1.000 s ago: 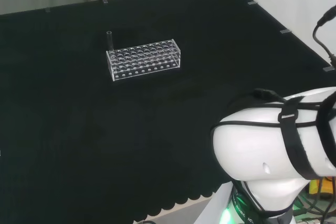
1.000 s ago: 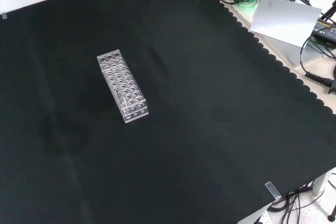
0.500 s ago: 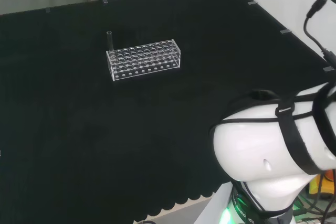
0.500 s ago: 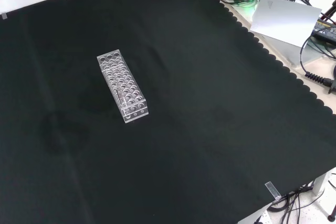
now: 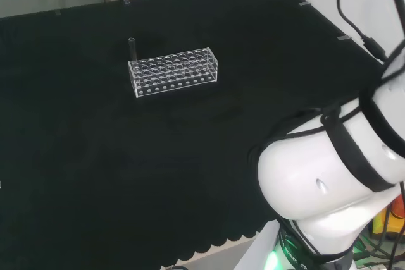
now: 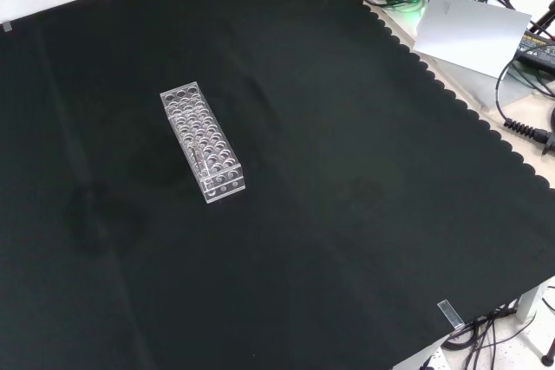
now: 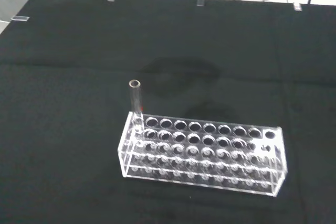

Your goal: Pick up the test tube.

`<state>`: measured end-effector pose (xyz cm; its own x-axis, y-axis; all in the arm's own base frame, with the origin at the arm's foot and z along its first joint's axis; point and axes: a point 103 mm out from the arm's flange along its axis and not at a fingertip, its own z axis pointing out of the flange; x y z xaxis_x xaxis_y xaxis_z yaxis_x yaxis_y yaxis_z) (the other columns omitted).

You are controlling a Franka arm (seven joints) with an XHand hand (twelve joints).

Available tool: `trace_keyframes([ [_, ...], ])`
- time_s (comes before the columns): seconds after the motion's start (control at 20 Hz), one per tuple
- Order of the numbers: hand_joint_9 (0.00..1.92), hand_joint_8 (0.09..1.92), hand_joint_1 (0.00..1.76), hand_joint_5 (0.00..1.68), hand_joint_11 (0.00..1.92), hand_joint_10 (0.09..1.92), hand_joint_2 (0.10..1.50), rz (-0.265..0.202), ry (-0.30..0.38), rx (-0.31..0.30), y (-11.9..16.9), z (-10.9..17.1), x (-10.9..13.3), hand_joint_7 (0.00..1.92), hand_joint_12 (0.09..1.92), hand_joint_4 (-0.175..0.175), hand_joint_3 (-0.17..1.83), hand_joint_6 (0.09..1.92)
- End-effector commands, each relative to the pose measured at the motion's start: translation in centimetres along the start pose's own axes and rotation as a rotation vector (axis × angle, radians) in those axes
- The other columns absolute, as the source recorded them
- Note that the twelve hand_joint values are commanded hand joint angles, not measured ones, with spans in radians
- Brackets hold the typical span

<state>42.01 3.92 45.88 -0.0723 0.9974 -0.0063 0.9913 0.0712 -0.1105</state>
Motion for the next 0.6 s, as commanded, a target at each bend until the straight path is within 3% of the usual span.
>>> trace_keyframes([
  [0.05,0.03,0.87,0.58,0.16,0.00,1.01,1.09,-0.084,-0.010,0.015,6.0,1.2,2.6,0.05,1.61,-0.070,-0.13,0.09],
  [0.6,0.14,0.91,0.62,0.22,0.07,0.99,1.10,-0.122,-0.009,0.064,12.0,4.6,4.3,0.19,1.61,-0.083,-0.15,0.09],
])
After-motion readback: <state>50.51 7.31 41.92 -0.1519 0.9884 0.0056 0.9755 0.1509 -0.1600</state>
